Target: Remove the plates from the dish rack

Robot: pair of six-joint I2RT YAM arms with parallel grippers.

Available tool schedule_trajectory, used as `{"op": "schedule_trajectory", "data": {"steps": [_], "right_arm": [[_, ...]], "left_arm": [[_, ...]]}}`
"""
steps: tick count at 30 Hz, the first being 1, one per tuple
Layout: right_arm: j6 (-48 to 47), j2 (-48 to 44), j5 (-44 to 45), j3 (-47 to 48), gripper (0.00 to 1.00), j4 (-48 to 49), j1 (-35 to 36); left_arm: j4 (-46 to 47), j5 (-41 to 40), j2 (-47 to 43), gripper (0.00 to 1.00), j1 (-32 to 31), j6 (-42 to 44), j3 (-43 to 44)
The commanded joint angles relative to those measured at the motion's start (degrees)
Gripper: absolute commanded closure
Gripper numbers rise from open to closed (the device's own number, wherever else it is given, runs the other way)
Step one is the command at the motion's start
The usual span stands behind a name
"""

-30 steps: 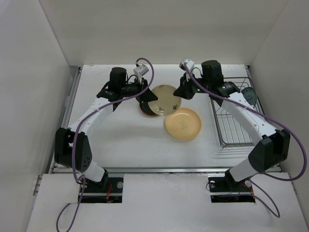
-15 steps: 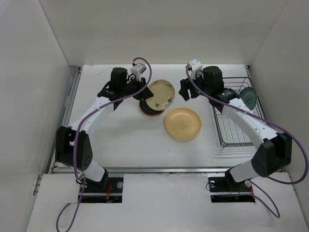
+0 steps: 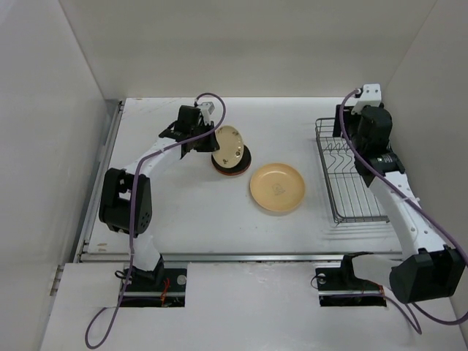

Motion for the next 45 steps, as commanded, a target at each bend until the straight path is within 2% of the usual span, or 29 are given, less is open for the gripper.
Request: {"op": "schedule_trajectory", "data": {"steps": [1, 9, 22, 24, 26, 27, 31, 34, 36, 39, 43, 44, 45], "right_arm": [[1.4, -1.7, -1.4, -0.2, 0.24, 2.4, -1.4], [2.0, -2.7, -2.6, -0.7, 0.24, 1.3, -4.8], [2.0, -3.8, -4.3, -0.7, 0.24, 1.3, -6.5], [2.0, -3.8, -4.3, -0.7, 0.24, 1.3, -6.5], [2.0, -3.8, -4.3, -0.7, 0.24, 1.3, -6.5], [2.0, -3.8, -4.3, -0.7, 0.24, 1.3, -6.5], [2.0, -3.8, -4.3, -0.7, 0.24, 1.3, -7.1], [2.0, -3.8, -4.3, -0.7, 0.24, 1.3, -7.1], [2.0, -3.8, -4.3, -0.7, 0.24, 1.3, -7.1], [2.0, -3.8, -4.3, -0.7, 0.24, 0.8, -7.1], [2.0, -3.8, -3.7, -0.7, 0.24, 0.8, -7.6], [2.0, -3.8, -3.7, -0.7, 0.24, 0.8, -7.6], [2.0, -3.8, -3.7, -0.7, 0.24, 0.8, -7.6]], "left_arm": [[1.0, -1.1, -0.7, 1.0, 1.1, -1.4, 3.4], [-1.3, 0.2, 3.0, 1.0, 1.1, -1.4, 5.4], [-4.9, 0.2, 6.7, 1.0, 1.1, -1.4, 7.5], [-5.5, 0.2, 6.7, 0.98, 1.1, -1.4, 8.0], [-5.5, 0.2, 6.7, 0.92, 1.1, -1.4, 8.0], [-5.5, 0.2, 6.7, 0.85, 1.1, -1.4, 8.0], [-5.5, 0.2, 6.7, 0.69, 1.1, -0.8, 8.0], [-5.5, 0.2, 6.7, 0.52, 1.1, -0.8, 8.0], [-5.5, 0.2, 6.2, 0.46, 1.1, -0.8, 8.0], [-6.0, -0.4, 5.7, 0.43, 1.1, -0.8, 8.0], [-6.0, -1.7, 5.2, 0.32, 1.1, -0.8, 8.0], [-6.6, -1.7, 5.2, 0.27, 1.1, -0.8, 8.0], [-6.6, -2.4, 4.5, 0.27, 1.1, -0.8, 8.0]]}}
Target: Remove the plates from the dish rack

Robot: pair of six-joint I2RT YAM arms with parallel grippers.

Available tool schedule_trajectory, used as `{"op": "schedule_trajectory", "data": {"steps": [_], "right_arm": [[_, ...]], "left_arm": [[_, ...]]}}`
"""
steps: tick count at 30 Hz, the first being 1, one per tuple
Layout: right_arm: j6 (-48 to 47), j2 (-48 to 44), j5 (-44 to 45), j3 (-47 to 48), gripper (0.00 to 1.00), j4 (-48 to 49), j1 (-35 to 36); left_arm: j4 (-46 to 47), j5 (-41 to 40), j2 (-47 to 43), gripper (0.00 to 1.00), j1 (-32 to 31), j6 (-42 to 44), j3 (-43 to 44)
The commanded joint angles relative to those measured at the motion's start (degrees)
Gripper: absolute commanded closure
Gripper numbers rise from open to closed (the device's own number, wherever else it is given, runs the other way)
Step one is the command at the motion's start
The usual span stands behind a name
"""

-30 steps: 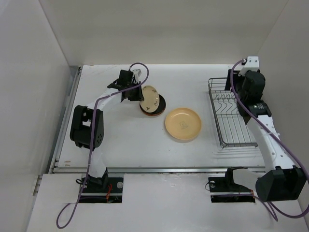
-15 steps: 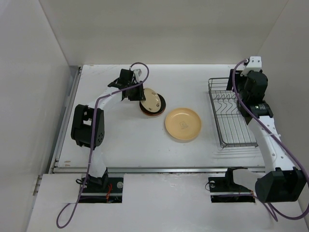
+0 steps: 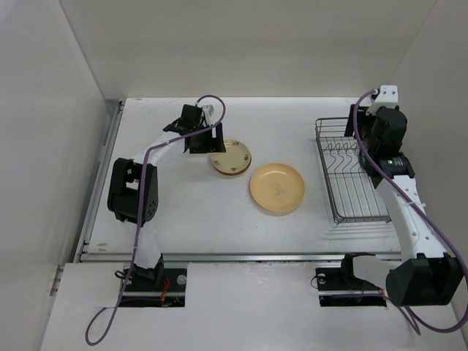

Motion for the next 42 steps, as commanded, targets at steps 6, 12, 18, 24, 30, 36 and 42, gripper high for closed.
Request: {"op": "schedule_trajectory", "data": {"steps": [6, 12, 18, 24, 30, 36, 42], "right_arm": [[-2.5, -0.9, 9.7, 0.1, 0.23, 2.2, -2.1], [-8.3, 0.9, 6.9, 0.1, 0.23, -0.9, -8.2], [-12.6, 3.2, -0.4, -2.6, 0.26, -0.9, -16.0], [-14.9, 10.3, -6.8, -0.9, 0.31, -4.2, -18.3], [-16.7, 14.7, -8.1, 1.5, 0.37, -4.3, -18.3], [-17.2, 19.4, -6.8, 3.9, 0.41, -5.7, -18.3], [-18.3, 20.5, -5.5, 4.5, 0.43, -5.7, -18.3]], "left_arm": [[-3.7, -5.8, -5.2, 0.11, 0.1, 0.1, 3.7], [-1.4, -6.8, -19.0, 0.0, 0.1, 0.1, -0.9], [1.5, -5.8, -28.4, 0.0, 0.1, -0.4, -3.3], [2.1, -3.4, -29.6, 0.0, 0.1, -1.5, -3.3], [2.1, -1.5, -29.6, 0.0, 0.1, -1.6, -3.3], [2.1, -1.0, -30.1, 0.0, 0.1, -1.6, -3.3], [2.1, -0.4, -29.6, 0.0, 0.1, -1.6, -3.3]]}}
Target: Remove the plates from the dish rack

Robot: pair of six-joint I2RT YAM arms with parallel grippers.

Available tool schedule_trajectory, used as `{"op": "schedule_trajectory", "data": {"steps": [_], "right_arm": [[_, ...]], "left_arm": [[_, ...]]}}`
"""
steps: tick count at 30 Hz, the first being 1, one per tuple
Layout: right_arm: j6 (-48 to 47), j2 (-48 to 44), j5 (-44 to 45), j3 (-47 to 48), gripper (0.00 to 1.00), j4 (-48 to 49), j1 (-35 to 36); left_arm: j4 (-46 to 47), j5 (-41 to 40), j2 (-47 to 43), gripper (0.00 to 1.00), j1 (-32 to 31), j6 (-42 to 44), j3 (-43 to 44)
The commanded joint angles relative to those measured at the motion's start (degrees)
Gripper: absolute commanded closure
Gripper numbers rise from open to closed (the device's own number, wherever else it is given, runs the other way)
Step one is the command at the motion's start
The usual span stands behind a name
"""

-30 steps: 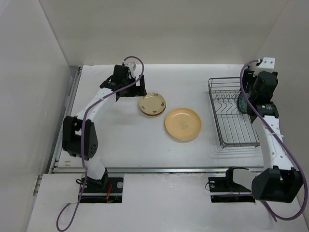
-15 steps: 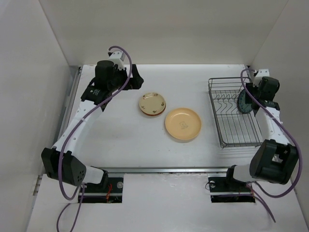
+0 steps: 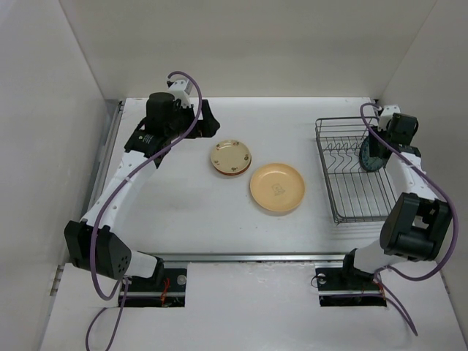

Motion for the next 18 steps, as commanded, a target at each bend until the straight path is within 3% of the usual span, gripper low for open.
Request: {"op": "schedule_trajectory", "data": {"steps": [1, 6, 15, 18], "right_arm": [[-1.1, 0.4, 0.8, 3.3, 0.43, 0.4, -0.3], [-1.1, 0.9, 3.0, 3.8, 0.45, 2.2, -0.3], [-1.6, 5.2, 5.5, 6.3, 0.63, 2.2, -0.3], [-1.6, 6.3, 6.3, 6.8, 0.64, 1.6, -0.3]], "left_arm": [[1.5, 1.0, -1.1, 0.0, 0.1, -0.5, 0.0], [1.5, 1.0, -1.1, 0.0, 0.1, -0.5, 0.0], [2.0, 1.0, -0.6, 0.0, 0.1, -0.5, -0.5], [2.0, 1.0, -0.6, 0.0, 0.1, -0.5, -0.5]]}}
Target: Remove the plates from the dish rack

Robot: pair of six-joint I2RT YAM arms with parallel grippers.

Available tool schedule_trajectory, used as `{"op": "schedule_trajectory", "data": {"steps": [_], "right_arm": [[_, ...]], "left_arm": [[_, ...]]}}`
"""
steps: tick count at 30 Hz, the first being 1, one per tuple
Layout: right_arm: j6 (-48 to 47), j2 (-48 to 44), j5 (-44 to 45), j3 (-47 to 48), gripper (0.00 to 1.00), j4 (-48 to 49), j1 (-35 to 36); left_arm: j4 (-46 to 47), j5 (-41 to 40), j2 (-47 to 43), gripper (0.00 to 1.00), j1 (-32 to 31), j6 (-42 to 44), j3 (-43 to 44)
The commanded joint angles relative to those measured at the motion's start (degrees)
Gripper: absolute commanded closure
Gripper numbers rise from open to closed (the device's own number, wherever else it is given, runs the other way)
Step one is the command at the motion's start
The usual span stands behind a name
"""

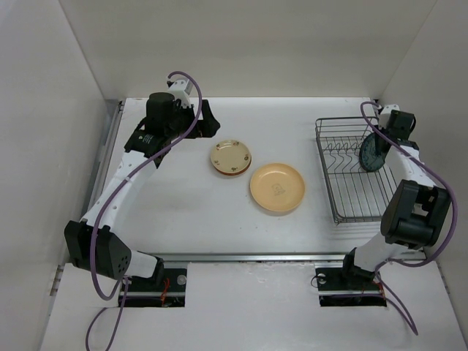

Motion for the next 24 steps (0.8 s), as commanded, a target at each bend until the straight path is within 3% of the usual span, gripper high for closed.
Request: {"op": "schedule_trajectory", "data": {"steps": [1, 15, 24], "right_arm": [[-0.3, 0.4, 1.7, 3.2, 0.64, 1.5, -0.2], [-2.0, 0.4, 1.4, 3.2, 0.89, 1.5, -0.2], [-3.2, 0.4, -0.3, 3.2, 0.93, 0.2, -0.8]], "left_arm": [[2.0, 0.7, -0.6, 0.0, 0.1, -0.5, -0.5], [2.0, 1.2, -0.6, 0.0, 0.1, -0.5, -0.5], [2.0, 1.2, -0.6, 0.0, 0.1, -0.5, -0.5]]}}
